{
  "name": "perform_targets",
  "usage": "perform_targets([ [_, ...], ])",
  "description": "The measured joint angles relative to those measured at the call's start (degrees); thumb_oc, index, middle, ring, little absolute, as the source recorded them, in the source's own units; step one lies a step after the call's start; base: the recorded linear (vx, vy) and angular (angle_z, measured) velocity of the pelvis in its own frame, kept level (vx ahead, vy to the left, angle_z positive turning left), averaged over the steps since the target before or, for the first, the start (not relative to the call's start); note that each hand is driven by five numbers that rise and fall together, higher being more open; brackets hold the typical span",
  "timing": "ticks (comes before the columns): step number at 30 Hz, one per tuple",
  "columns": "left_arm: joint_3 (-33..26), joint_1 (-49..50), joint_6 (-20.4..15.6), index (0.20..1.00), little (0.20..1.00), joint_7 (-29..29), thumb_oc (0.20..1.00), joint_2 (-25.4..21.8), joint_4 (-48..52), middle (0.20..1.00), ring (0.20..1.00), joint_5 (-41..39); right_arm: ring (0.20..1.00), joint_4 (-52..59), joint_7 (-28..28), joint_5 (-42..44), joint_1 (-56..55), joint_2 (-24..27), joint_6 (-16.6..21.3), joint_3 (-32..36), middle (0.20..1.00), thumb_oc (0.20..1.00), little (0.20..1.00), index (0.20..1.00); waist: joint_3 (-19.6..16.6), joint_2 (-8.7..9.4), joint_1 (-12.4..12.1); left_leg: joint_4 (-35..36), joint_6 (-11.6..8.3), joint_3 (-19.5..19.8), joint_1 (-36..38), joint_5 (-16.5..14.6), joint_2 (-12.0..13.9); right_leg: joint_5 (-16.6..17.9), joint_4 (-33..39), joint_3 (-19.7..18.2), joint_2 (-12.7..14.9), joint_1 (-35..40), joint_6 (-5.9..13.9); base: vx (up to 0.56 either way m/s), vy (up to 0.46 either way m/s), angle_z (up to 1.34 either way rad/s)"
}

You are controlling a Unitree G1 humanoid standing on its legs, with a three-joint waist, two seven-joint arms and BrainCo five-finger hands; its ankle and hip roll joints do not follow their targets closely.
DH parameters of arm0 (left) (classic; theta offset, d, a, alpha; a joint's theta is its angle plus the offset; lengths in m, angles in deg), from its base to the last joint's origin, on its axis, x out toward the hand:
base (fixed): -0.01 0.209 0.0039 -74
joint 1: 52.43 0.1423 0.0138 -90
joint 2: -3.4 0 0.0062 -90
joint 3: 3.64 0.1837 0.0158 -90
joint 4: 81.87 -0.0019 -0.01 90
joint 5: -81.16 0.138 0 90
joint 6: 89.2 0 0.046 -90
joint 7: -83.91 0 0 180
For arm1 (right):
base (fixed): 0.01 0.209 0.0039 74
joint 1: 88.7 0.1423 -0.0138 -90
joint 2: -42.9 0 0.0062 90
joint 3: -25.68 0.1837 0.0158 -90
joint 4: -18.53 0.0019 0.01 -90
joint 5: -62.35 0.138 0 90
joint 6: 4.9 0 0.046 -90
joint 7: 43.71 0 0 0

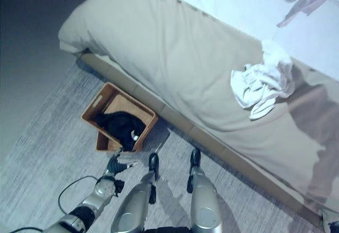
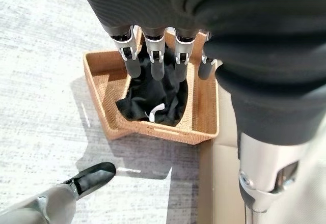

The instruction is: Pick up clothes into the bucket

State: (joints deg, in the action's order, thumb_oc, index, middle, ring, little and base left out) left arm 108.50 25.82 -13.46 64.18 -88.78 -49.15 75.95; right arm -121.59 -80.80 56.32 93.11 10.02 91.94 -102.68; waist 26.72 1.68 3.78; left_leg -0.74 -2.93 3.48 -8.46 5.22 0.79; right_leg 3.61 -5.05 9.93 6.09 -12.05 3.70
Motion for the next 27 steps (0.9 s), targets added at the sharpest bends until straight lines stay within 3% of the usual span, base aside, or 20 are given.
perform_targets([
  [5, -0.1, 1.2, 0.2, 1.000, 1.000, 1.6, 1.000, -0.6, 2.5, 1.000, 1.000, 0.0, 0.200, 1.6, 0.5, 0.0, 1.3, 0.7, 0.1, -0.4, 0.200, 0.200, 0.200, 0.200, -4.0, 1.42, -0.3, 0.2, -0.13, -0.2, 3.2, -1.1, 0.1, 0.9, 2.9, 0.0, -0.6, 4.4, -0.16, 0.08, 0.017, -0.02],
  [7, 0.5, 2.3, 0.2, 1.000, 1.000, 2.5, 1.000, -0.9, 5.5, 1.000, 1.000, 0.0, 0.200, 1.7, 1.2, 0.0, 1.3, -0.2, 0.2, -1.3, 0.200, 0.200, 0.200, 0.200, -7.6, 1.83, -0.3, 0.4, -0.11, -0.4, 4.0, -1.7, 0.1, 0.9, 4.1, -0.1, -0.6, 5.5, -0.08, 0.11, 0.028, -0.03],
  [13, 2.6, 4.5, -0.3, 1.000, 1.000, 9.1, 1.000, -7.3, 29.7, 1.000, 1.000, -3.6, 0.200, 2.7, 7.1, 4.9, 1.2, -3.4, 1.5, -5.2, 0.200, 0.200, 0.200, 0.200, -14.8, 3.29, 0.0, 2.1, -0.14, -2.9, 9.1, -2.8, 0.3, 1.5, 7.7, -1.5, -1.3, 10.6, 0.24, 0.09, 0.028, -0.18],
  [15, 2.6, 3.4, -0.3, 1.000, 1.000, 12.1, 1.000, -12.0, 42.0, 1.000, 1.000, -7.8, 0.200, 5.3, 10.3, 8.0, -1.1, -4.8, 1.9, -4.7, 0.200, 0.200, 0.200, 0.200, -16.9, 3.46, 0.2, 2.6, -0.03, -3.7, 11.3, -3.2, 0.5, 1.8, 8.6, -2.3, -1.6, 12.4, 0.37, 0.07, 0.027, -0.24],
  [19, 1.9, -3.8, -1.4, 1.000, 1.000, 14.5, 1.000, -16.2, 52.4, 1.000, 1.000, -12.8, 0.200, 11.0, 15.0, 10.0, -9.2, -6.7, 2.4, -4.4, 0.200, 0.200, 0.200, 0.200, -21.9, 3.14, 1.0, 3.6, -0.16, -4.7, 13.0, -3.6, 1.0, 1.6, 9.5, -3.1, -1.8, 13.8, 0.60, 0.02, 0.004, -0.13],
  [22, 4.8, -17.5, -1.1, 1.000, 1.000, 15.8, 1.000, -18.7, 56.9, 1.000, 1.000, -14.4, 0.200, 21.0, 20.3, 10.2, -22.9, -7.3, 2.5, -0.4, 0.200, 0.200, 0.200, 0.200, -23.6, 3.19, 1.8, 4.3, -0.17, -5.1, 13.8, -3.6, 1.1, 1.7, 9.9, -3.6, -1.8, 14.1, 0.80, 0.02, 0.001, -0.07],
  [27, 8.6, -24.3, -2.2, 1.000, 1.000, 17.0, 1.000, -17.7, 60.0, 1.000, 1.000, -15.9, 0.200, 28.0, 27.8, 10.2, -35.0, -7.9, 2.6, -0.6, 0.200, 0.200, 0.200, 0.200, -24.3, 1.72, 2.8, 4.2, -0.17, -5.2, 14.1, -3.6, 1.0, 1.9, 10.1, -3.8, -1.8, 14.4, 1.06, 0.00, 0.000, 0.00],
])
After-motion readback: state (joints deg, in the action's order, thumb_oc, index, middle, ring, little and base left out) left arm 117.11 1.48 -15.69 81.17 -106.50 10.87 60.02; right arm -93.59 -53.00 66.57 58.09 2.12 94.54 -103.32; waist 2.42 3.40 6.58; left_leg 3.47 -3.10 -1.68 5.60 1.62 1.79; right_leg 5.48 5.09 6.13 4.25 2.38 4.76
